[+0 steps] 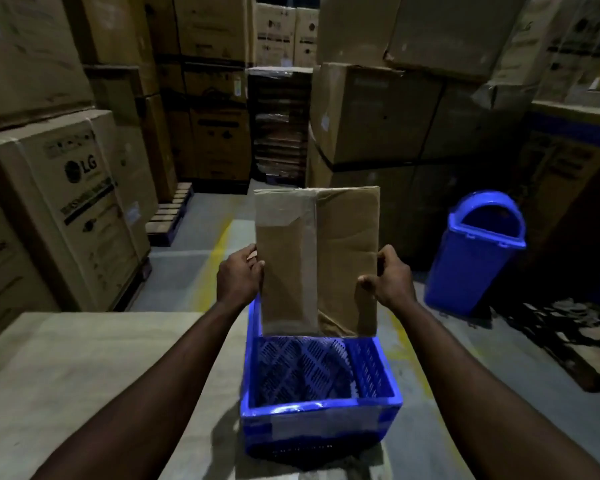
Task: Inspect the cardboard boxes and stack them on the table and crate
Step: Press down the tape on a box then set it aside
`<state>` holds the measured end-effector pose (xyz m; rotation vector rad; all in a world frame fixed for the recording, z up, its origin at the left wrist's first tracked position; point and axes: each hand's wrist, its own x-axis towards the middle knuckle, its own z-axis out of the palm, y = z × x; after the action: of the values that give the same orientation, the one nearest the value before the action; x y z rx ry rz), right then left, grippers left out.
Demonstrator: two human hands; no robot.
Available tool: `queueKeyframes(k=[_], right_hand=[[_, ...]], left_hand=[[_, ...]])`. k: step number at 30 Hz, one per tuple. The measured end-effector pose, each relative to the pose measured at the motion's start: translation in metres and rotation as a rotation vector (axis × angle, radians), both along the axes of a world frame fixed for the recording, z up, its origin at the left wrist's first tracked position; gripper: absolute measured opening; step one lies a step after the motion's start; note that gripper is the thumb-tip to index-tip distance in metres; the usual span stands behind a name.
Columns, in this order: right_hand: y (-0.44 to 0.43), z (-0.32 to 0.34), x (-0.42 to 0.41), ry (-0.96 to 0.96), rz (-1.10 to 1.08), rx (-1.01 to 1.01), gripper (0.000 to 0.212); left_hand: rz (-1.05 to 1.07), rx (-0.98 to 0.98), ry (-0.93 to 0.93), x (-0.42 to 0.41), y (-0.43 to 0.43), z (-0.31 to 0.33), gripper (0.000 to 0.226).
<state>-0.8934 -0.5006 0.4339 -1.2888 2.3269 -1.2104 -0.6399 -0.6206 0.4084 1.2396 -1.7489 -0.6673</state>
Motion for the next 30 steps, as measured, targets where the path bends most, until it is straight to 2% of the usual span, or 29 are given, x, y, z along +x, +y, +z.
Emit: queueKeyframes(k=[3,6,10,16,24,27,30], right_hand=[[-0.008,-0.021,-0.019,-0.070,0.086,-0.028,0.037],[-0.018,-0.041,-0.039,-0.114,0.154,-0.055,0.041],[-0.039,-0.065,-0.055,-0.131,0.227,-0.055,0.037],[-0.069,-0.101,-0.066,-0.128,0.302,0.015,0.044],[-0.089,-0.153,-0.070,0.009,0.238,0.092,0.048],[-0.099,-0.170,-0.073,0.046,0.184,0.164,0.040],[-0.111,-0.183,-0.081,0.280,0.101,0.253,0.030]], left_hand=[[0.135,0.063,-0.004,-0.010,0.003,-0.014,0.025],[0.181,0.114,-0.015,-0.020,0.003,-0.028,0.014],[0.229,0.150,-0.006,-0.034,0.007,-0.035,0.022],[0.287,0.213,0.021,-0.044,-0.016,-0.066,0.020],[0.251,0.207,-0.013,-0.052,-0.054,-0.113,0.015],[0.226,0.203,-0.073,-0.053,-0.070,-0.127,0.016],[0.222,0.225,-0.135,-0.050,-0.086,-0.138,0.017]])
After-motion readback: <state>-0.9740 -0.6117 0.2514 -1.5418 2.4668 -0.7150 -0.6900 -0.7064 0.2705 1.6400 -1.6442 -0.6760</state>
